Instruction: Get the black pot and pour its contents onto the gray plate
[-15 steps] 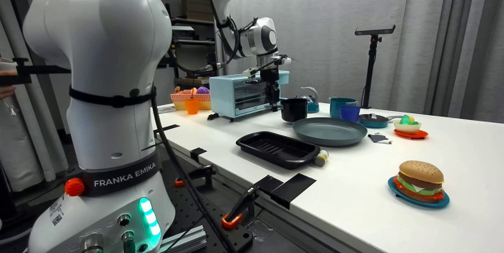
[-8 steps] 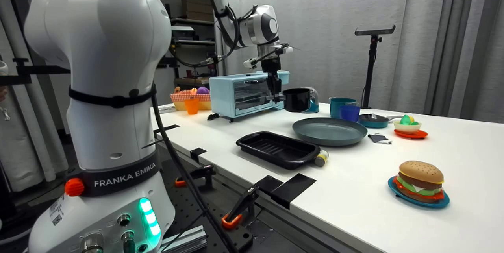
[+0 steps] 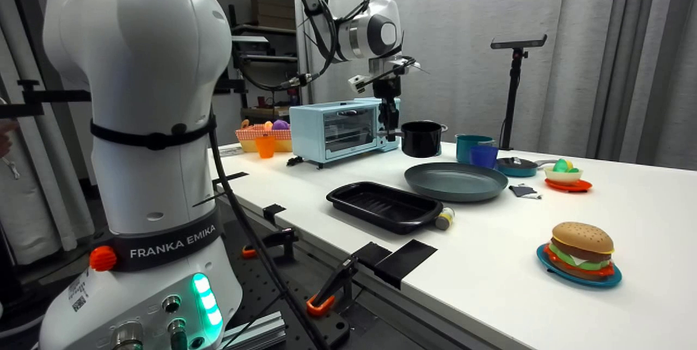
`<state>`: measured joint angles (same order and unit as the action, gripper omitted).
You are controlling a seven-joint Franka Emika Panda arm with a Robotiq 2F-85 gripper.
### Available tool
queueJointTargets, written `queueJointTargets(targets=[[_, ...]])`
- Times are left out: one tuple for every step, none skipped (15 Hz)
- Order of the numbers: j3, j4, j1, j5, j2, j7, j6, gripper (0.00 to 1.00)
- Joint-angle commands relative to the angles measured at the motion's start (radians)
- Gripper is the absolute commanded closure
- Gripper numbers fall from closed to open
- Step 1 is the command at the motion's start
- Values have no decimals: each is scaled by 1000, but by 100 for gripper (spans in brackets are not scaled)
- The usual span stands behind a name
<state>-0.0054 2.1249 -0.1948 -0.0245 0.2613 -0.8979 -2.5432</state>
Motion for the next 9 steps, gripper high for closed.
queueJointTargets(targets=[[30, 61, 68, 134, -39, 114, -77, 93], [47, 67, 92, 208, -37, 174, -98, 93], [70, 72, 118, 298, -36, 245, -118, 93], [92, 72, 142, 385, -33, 319, -130, 93], [152, 69, 201, 466, -30, 395, -142, 93], [194, 61, 243, 550, -27, 474, -142, 93], [203, 54, 256, 633, -25, 556, -136, 93], [217, 49, 274, 713, -25, 634, -125, 93], [201, 43, 265, 780, -28, 699, -109, 93]])
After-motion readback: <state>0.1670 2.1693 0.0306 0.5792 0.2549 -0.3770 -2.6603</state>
